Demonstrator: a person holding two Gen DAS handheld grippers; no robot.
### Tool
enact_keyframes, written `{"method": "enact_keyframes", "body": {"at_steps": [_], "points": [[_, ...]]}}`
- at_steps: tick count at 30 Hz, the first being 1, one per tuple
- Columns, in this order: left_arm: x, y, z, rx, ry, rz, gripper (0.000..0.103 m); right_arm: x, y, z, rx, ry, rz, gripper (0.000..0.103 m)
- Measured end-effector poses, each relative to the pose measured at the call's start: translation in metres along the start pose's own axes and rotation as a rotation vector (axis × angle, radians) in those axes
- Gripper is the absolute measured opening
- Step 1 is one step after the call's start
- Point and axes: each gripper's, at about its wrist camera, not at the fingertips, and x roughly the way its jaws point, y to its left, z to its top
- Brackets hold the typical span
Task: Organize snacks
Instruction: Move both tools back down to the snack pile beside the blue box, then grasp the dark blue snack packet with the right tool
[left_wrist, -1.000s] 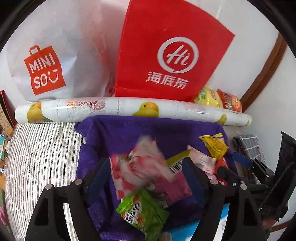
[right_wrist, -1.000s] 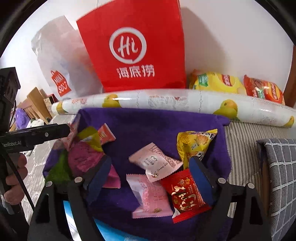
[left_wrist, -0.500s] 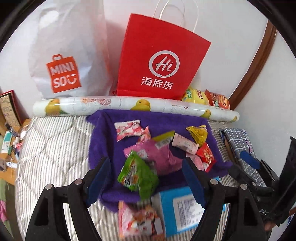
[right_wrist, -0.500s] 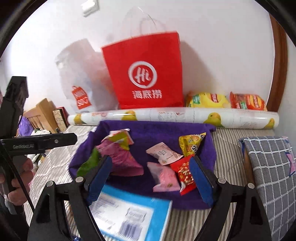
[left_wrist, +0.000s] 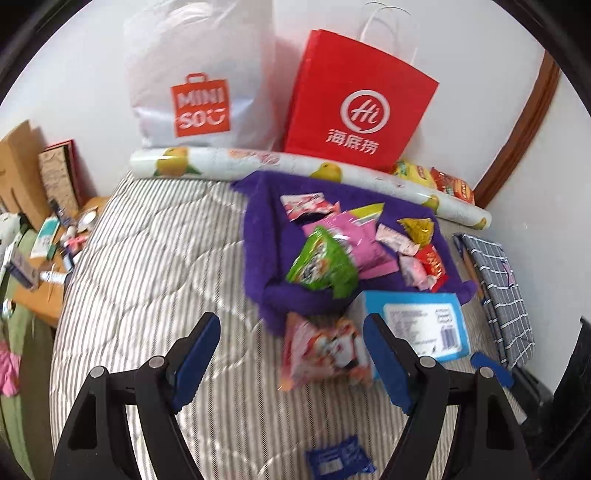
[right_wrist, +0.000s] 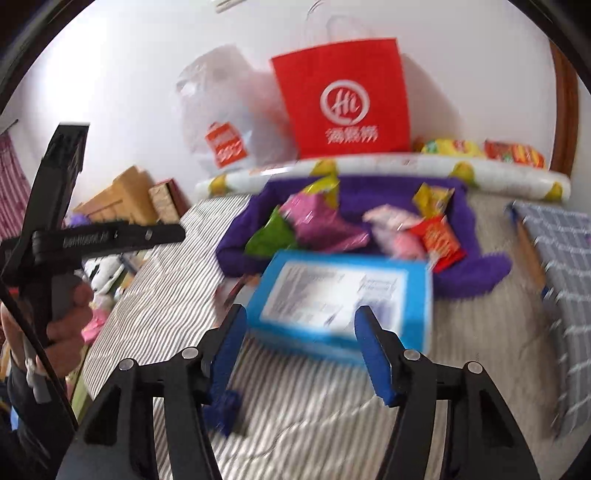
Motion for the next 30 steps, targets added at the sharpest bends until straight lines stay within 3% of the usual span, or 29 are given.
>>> {"method": "enact_keyframes", "body": {"at_steps": [5,9,14,17,22,26,28,30], "points": [[-0.009,0.016,-0.018,-0.003,-0.004,0.018,0.079,0.016,0.030,-0.036,-0.051,0.071,0.011,0.061],[-0.013,0.029,-0.028,-0.020,0.002,0.022,0.079,0.035,0.044,-0.061,-0.016,0.146,0.130,0.062],[-0.017,0.043,-0.043,-0.026,0.004,0.008,0.079,0.060,0.053,-0.082,0.041,0.250,0.176,0.064],[-0.016,0.051,-0.048,-0.038,0.006,0.005,0.079,0.058,0.061,-0.087,0.044,0.221,0.180,0.080],[-0.011,0.062,-0.052,-0.079,0.023,0.000,0.079,0.065,0.090,-0.090,-0.050,0.201,0.053,0.086],[-0.008,0.063,-0.056,-0.081,0.031,0.002,0.079,0.072,0.112,-0.098,-0.172,0.162,-0.134,0.069],[-0.006,0.061,-0.057,-0.078,0.033,0.003,0.079,0.074,0.111,-0.098,-0.183,0.142,-0.161,0.063],[-0.004,0.059,-0.058,-0.077,0.033,-0.003,0.079,0.071,0.103,-0.096,-0.166,0.124,-0.163,0.050]]}}
